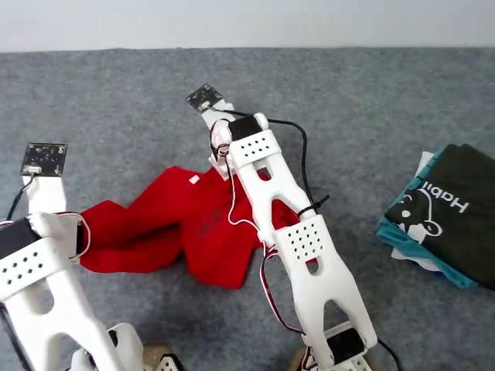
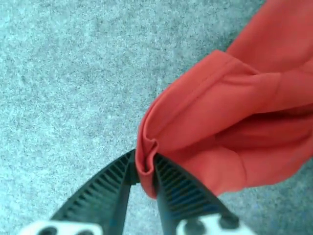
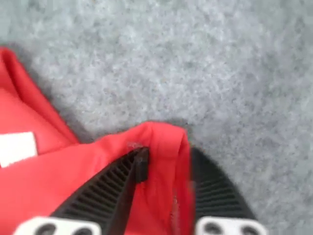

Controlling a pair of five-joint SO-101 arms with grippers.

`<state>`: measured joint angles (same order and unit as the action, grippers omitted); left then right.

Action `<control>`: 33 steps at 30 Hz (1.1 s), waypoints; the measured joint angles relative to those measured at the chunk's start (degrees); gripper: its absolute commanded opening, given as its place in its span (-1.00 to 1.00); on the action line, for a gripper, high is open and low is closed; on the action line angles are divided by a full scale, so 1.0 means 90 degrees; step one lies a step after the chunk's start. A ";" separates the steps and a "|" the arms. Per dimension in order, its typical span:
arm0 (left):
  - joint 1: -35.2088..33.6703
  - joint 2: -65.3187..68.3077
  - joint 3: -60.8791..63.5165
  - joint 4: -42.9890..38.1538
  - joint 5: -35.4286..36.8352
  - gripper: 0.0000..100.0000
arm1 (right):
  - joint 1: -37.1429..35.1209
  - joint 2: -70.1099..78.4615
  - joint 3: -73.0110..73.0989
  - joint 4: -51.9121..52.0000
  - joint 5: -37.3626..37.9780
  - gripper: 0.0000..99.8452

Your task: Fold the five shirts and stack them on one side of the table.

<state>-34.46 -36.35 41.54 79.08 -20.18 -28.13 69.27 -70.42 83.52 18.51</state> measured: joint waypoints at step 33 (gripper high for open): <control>0.0010 0.0000 -0.0098 -0.0176 -0.0029 -0.97 | 0.0381 -0.3624 0.0850 0.1895 0.0293 -0.98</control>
<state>-34.37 -36.35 40.66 77.49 -20.44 -24.70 36.66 -62.77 100.57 21.14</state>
